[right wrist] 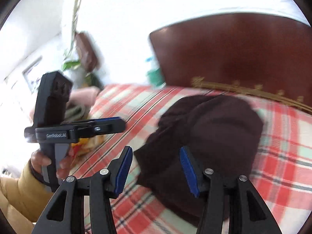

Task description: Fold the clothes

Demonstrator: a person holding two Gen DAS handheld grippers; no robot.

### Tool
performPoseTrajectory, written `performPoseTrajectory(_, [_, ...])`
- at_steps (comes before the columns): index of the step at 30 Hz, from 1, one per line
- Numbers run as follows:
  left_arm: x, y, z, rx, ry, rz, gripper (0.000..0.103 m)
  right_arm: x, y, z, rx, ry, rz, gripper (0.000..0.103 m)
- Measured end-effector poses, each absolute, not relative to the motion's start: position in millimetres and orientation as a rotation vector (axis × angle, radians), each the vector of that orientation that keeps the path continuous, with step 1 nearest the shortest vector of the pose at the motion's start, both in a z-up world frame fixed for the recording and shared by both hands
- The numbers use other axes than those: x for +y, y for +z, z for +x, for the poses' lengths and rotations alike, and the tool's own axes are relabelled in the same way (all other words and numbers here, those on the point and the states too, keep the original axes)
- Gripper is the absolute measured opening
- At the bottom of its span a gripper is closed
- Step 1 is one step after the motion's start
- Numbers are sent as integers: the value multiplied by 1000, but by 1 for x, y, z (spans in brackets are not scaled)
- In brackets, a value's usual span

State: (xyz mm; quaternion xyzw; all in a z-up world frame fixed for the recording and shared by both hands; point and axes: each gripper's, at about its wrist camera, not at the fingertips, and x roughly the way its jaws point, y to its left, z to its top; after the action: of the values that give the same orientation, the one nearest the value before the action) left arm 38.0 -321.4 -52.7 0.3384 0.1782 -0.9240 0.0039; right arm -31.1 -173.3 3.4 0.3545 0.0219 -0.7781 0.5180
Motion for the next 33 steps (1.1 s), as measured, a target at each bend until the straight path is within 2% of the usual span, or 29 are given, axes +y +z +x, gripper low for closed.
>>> performPoseTrajectory(2, [-308, -59, 24, 469, -2879, 1093, 77, -172, 0, -51, 40, -1945, 901, 52])
performPoseTrajectory(6, [-302, -99, -2, 436, -2751, 1259, 77, -191, -20, -77, 100, -1995, 958, 52])
performPoseTrajectory(10, [-320, -145, -2, 580, -2630, 1368, 78, -219, -46, -83, 266, -2008, 987, 53])
performPoseTrajectory(14, [-318, -141, 5, 570, -2647, 1335, 78, -226, -51, -70, 366, -1999, 944, 57])
performPoseTrajectory(17, [-324, -134, 16, 690, -2656, 1309, 77, -213, -36, -80, 266, -1976, 943, 57])
performPoseTrajectory(20, [-319, -133, 22, 705, -2678, 1353, 78, -205, -17, -92, 160, -1974, 904, 57])
performPoseTrajectory(27, [-310, -142, 24, 748, -2698, 1438, 78, -244, -46, -125, 274, -1950, 1074, 58])
performPoseTrajectory(30, [-313, -142, 27, 831, -2712, 1466, 78, -221, -37, -119, 146, -1905, 1059, 60])
performPoseTrajectory(33, [-316, -145, 29, 950, -2730, 1505, 78, -175, -34, -118, -63, -1858, 1066, 80])
